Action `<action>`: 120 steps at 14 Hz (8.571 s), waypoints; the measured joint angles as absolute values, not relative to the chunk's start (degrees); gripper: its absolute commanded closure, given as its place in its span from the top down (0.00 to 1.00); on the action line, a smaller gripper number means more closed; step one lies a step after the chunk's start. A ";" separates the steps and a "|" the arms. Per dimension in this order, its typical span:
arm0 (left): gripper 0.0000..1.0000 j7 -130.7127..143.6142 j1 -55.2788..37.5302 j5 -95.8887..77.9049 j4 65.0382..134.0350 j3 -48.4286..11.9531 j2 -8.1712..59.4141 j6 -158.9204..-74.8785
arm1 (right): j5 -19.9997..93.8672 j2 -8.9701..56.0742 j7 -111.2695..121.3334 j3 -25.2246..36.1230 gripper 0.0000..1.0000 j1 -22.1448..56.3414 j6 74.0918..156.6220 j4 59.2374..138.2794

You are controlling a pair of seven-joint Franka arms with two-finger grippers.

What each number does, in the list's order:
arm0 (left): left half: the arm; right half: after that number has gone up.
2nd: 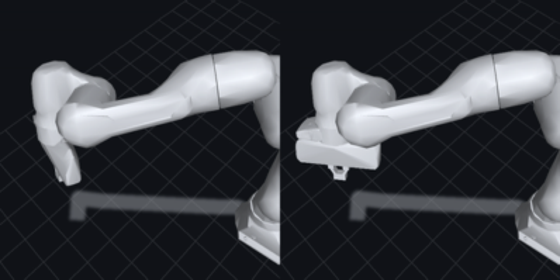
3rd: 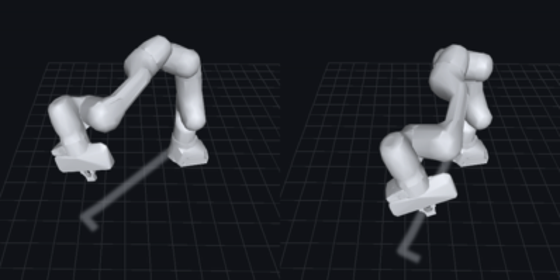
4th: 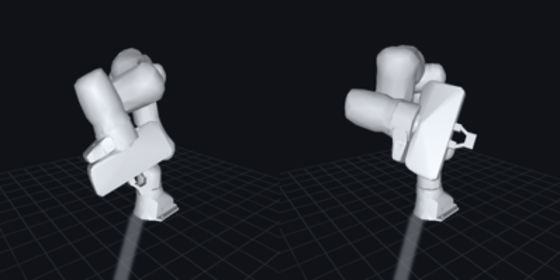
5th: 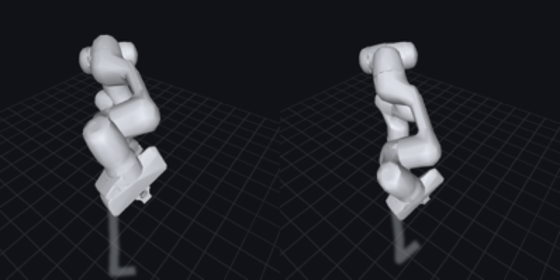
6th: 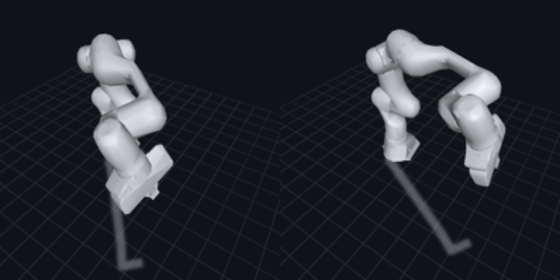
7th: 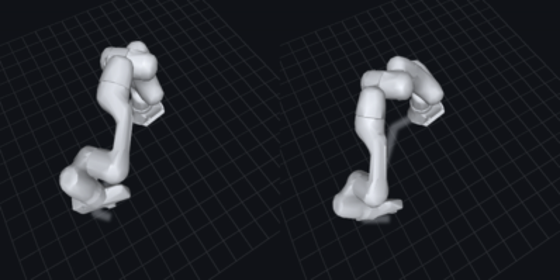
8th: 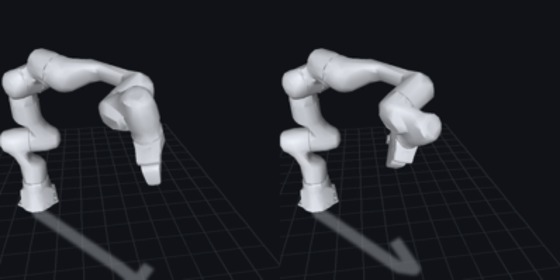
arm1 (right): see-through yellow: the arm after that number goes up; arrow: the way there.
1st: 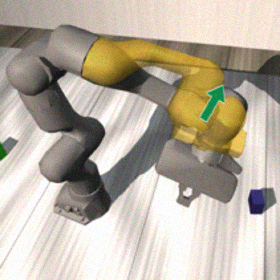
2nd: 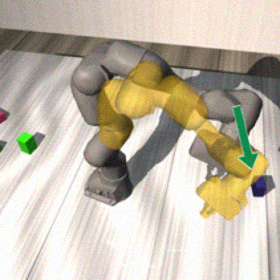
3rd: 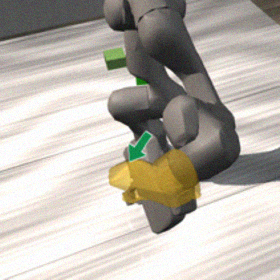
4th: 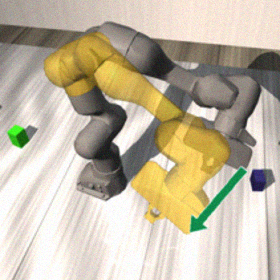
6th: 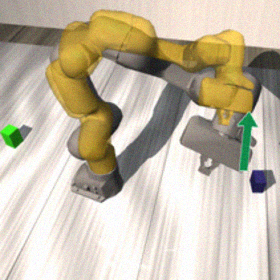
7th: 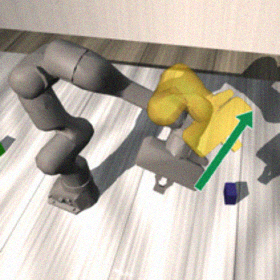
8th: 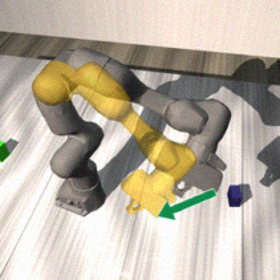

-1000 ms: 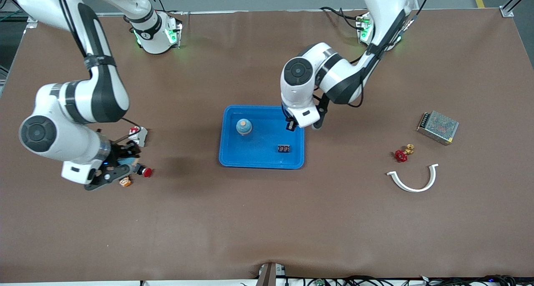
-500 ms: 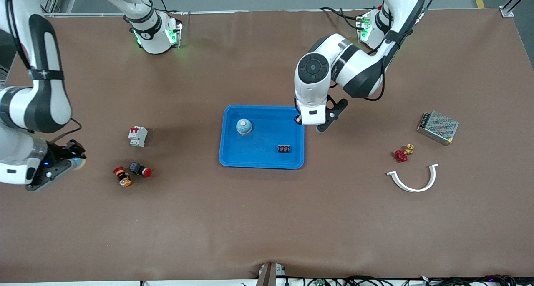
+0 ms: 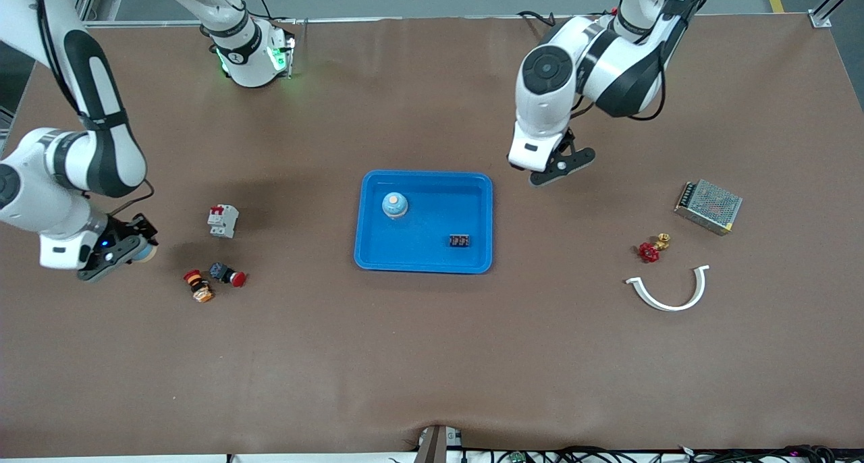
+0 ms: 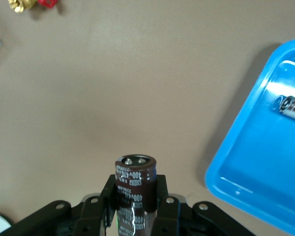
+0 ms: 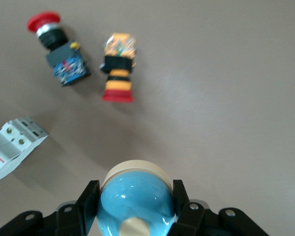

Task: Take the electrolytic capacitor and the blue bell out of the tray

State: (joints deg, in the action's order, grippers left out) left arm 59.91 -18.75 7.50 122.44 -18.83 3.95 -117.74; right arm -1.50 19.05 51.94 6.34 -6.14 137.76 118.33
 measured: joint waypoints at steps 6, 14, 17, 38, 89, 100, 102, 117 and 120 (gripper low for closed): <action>0.00 41.22 -13.49 7.49 133.94 -18.79 -1.71 -124.32 | -1.05 18.10 51.94 6.35 0.13 -6.44 147.83 128.01; 0.00 31.08 -8.96 7.40 141.20 -18.72 -1.71 -136.95 | -1.04 18.65 51.94 6.32 0.13 -6.49 150.43 129.61; 0.00 29.38 -8.75 7.22 144.44 -18.72 -1.70 -142.38 | -1.04 19.12 51.97 6.32 0.13 -6.49 150.70 129.82; 0.00 19.72 -3.39 6.98 149.46 -19.98 6.51 -157.63 | -1.04 23.79 52.00 6.11 1.00 -6.49 155.92 129.30; 0.64 24.69 -1.47 13.84 144.39 -20.76 17.28 -161.98 | 6.55 32.99 -40.23 5.31 1.00 48.18 136.79 106.77; 1.00 33.33 -1.47 13.90 138.47 -20.96 14.34 -147.29 | 6.55 33.87 -40.16 5.59 0.72 48.02 142.95 110.45; 1.00 37.25 -1.64 13.93 134.87 -21.74 13.21 -141.74 | 6.55 33.86 -40.16 5.62 0.52 47.89 143.02 110.44; 1.00 95.56 -4.80 13.84 117.97 -27.42 19.43 -140.73 | 6.61 23.47 -19.47 6.52 0.27 36.89 119.86 105.16; 1.00 103.48 -5.89 13.84 114.33 -27.42 22.11 -140.73 | 6.11 19.58 -6.99 6.87 0.27 30.57 115.75 105.52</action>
State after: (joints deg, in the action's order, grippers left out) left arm 103.48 -5.89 13.84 114.33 -27.42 22.11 -140.73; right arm 6.11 19.58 -6.99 6.87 30.57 115.75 105.52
